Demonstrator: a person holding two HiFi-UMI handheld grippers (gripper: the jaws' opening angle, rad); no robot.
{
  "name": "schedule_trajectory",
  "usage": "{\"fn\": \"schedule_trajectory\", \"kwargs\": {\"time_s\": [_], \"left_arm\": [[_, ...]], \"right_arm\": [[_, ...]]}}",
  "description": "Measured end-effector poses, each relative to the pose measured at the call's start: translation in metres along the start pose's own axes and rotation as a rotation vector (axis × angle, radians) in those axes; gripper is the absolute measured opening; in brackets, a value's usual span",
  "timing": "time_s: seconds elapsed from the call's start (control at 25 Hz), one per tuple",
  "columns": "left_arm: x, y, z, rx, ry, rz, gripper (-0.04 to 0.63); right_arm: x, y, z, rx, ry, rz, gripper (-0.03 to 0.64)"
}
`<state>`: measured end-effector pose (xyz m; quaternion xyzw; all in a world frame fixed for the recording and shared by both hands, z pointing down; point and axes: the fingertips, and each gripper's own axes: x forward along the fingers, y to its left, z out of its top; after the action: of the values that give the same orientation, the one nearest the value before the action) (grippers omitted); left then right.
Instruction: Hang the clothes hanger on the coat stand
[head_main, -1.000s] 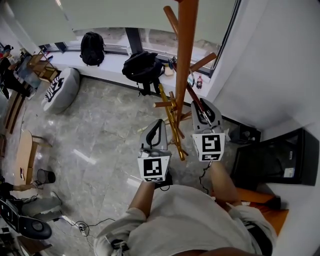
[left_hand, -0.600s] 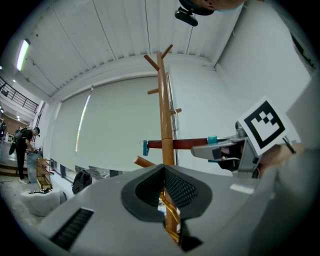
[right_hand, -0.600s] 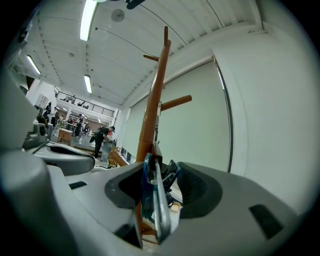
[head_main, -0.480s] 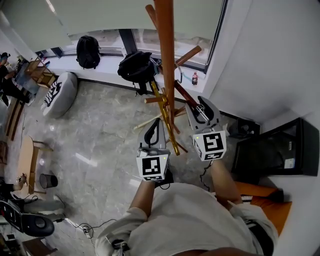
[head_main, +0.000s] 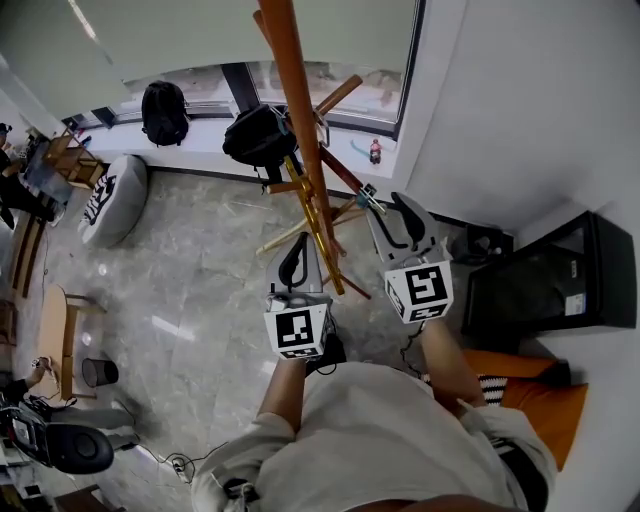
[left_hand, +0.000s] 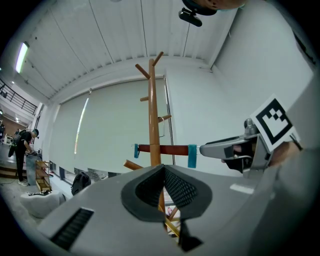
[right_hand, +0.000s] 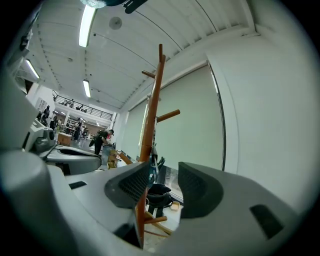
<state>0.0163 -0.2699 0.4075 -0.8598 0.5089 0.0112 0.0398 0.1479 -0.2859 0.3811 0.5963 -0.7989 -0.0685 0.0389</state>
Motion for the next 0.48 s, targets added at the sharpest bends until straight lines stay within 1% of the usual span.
{"fn": "schedule_trajectory", "kwargs": {"time_s": [0.32,0.36,0.48], "left_arm": [[-0.022,-0.026,-0.005,0.003,0.016,-0.015,0.008],[-0.027,-0.027,-0.006,0.007,0.021,-0.013,0.008],[-0.043,-0.029,-0.010,0.008,0.043,0.006,0.008]], "right_arm": [[-0.049,-0.004,-0.011,-0.007,0.008,-0.017,0.160],[-0.057,-0.005,-0.013,-0.005,0.007,-0.024,0.151],[-0.079,-0.009,-0.016,0.000,-0.004,-0.049,0.065]]}}
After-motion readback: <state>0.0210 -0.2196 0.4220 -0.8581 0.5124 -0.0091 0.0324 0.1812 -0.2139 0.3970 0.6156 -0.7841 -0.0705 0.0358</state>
